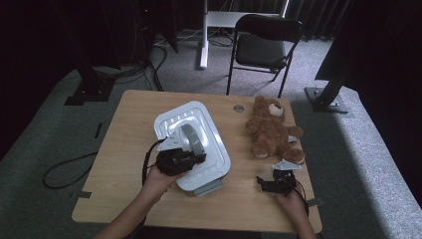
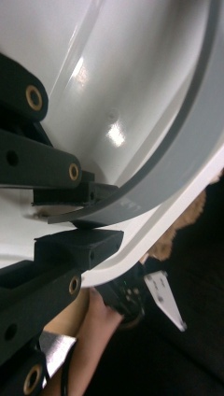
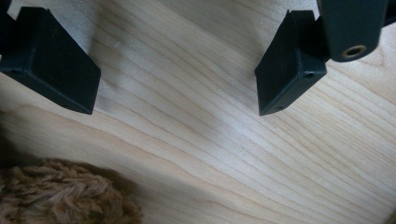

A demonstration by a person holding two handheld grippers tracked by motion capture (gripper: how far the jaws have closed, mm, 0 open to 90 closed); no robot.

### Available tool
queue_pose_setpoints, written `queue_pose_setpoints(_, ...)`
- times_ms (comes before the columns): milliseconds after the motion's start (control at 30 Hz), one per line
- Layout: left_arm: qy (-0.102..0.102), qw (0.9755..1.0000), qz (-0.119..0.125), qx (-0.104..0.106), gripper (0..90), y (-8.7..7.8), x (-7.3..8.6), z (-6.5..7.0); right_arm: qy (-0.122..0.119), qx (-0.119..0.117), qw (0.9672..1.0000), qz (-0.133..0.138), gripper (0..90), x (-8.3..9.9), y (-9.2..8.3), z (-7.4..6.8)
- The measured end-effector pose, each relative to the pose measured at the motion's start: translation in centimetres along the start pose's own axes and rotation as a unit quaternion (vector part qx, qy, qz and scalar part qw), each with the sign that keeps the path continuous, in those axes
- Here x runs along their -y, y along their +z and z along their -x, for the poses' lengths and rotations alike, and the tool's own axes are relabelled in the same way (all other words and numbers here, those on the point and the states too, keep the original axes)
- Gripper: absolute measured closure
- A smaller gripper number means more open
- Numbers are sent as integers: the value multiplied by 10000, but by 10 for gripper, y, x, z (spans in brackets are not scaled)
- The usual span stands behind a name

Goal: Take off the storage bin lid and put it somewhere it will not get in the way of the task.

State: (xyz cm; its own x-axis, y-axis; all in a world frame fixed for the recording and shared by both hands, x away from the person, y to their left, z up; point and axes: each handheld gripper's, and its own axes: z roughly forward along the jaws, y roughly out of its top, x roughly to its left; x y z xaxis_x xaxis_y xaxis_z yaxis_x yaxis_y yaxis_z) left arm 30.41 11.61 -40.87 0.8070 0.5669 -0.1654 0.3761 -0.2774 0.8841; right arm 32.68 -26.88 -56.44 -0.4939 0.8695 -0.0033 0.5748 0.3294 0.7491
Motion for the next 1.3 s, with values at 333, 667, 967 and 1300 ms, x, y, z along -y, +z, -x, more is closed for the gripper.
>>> queue_pose_setpoints(333,208,9995,234,-82,796,-22,-8,11,7,6,10000,1,133,0,0,0)
queue_pose_setpoints(667,189,9989,371,-198,844,-44,-13,5,5,5,10000,4,133,0,0,0)
queue_pose_setpoints(967,226,9977,479,-413,845,-67,-15,1,4,9,10000,4,133,0,0,0)
queue_pose_setpoints(1300,226,9970,443,-587,845,-91,-7,-7,3,8,10000,4,132,0,0,0)
